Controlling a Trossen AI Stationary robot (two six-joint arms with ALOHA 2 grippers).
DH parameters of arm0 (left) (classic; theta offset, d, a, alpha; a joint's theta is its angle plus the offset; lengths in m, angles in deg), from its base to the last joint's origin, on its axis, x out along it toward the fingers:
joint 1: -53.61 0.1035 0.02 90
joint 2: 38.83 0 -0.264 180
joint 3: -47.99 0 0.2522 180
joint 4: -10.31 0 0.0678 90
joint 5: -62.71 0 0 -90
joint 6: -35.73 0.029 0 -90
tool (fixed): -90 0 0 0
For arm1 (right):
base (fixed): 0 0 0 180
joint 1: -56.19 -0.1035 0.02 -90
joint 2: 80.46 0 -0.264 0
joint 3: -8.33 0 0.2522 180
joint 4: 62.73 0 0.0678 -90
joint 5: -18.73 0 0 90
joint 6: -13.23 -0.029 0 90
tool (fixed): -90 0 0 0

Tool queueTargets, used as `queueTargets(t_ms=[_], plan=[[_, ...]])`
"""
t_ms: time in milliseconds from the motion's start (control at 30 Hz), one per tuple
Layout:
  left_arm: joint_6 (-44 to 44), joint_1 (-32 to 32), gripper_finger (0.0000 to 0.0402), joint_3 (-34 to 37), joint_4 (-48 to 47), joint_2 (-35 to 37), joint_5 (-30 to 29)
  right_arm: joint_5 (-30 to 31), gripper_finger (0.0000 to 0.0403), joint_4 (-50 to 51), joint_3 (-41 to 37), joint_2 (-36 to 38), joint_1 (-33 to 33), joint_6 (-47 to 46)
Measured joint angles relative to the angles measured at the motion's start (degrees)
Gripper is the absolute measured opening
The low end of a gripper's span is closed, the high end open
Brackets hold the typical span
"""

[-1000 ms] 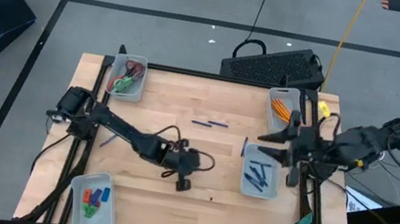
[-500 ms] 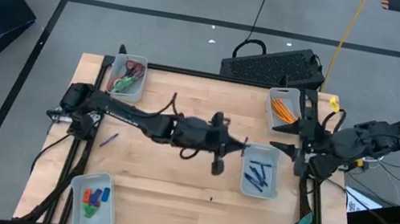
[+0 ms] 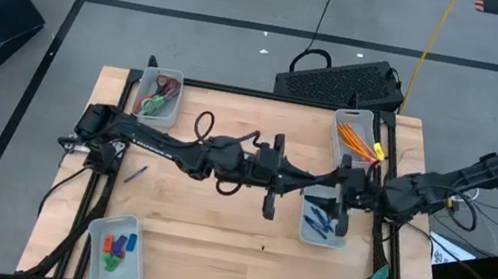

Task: Sort crayons/erasers/pens/pencils in bins
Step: Put the blue crayon into the middle right gray bin

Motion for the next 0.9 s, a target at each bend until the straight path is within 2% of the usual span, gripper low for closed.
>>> queueTargets(t_ms=[167, 400, 600, 833, 900], plan=[[-1.07, -0.15, 0.0012, 0.00, 1.89, -0.03, 0.11, 0.02, 0.0188, -17.81, -5.06, -0.35, 0.13, 1.40], [-1.68, 0.19, 0.0026, 0.00, 2.33, -0.01, 0.11, 0.15, 0.0147, -29.09, -5.96, -2.58, 0.42, 5.52], [-1.64, 0.76, 0.0012, 0.00, 3.94, 0.14, 0.17, 0.52, 0.0102, -31.49, -5.96, -4.29, 1.27, 5.99], [-2.77, 0.72, 0.0028, 0.04, 4.37, 0.01, 0.41, 0.04, 0.0027, -30.91, -6.02, -4.84, 1.33, 7.89], [-3.24, 0.61, 0.0028, 0.04, 4.62, 0.01, 0.26, -0.18, 0.0019, -30.97, -6.02, -4.74, 1.31, 7.99]])
